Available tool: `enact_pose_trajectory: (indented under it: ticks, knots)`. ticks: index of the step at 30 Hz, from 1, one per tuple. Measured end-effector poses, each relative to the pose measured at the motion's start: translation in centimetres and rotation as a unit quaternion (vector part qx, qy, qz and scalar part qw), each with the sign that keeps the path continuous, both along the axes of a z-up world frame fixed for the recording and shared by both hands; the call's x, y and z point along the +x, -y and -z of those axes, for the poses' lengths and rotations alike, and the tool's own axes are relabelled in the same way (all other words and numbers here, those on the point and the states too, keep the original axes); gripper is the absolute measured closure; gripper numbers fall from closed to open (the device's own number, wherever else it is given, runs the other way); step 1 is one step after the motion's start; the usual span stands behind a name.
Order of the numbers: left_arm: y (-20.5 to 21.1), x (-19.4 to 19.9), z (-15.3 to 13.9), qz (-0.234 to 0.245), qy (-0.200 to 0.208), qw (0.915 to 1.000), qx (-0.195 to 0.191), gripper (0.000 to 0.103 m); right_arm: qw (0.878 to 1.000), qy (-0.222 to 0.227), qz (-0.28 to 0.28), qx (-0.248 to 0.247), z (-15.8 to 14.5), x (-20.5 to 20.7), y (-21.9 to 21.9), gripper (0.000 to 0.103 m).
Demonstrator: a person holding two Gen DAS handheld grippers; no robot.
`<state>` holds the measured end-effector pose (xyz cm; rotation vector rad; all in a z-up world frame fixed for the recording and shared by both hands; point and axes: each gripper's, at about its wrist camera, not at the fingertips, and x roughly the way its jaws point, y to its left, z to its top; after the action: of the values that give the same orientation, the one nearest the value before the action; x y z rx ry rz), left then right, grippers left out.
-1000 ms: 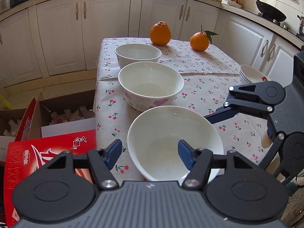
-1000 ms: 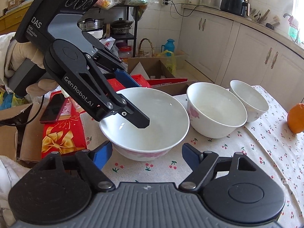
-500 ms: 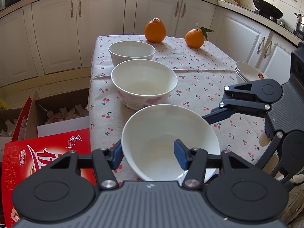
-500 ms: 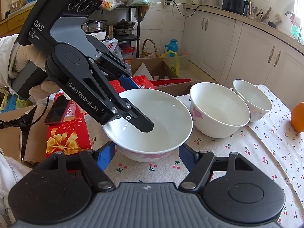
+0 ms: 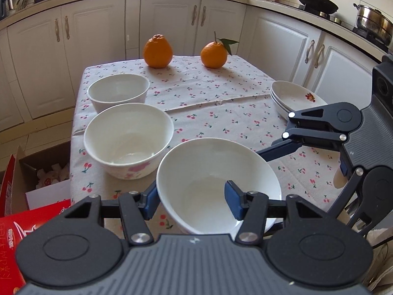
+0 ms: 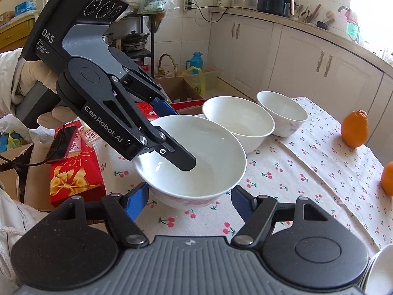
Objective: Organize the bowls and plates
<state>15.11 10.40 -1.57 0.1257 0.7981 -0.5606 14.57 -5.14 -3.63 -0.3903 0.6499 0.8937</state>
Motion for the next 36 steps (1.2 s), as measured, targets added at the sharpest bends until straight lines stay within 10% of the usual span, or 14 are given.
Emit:
enact_pose_trajectory:
  ticks: [36]
  knots:
    - [9.0, 4.3, 2.6, 0.1, -0.004, 0.9946, -0.027, 0.044, 0.993, -0.01, 0.114, -0.023, 1.3, 0.4, 7.9, 0.023]
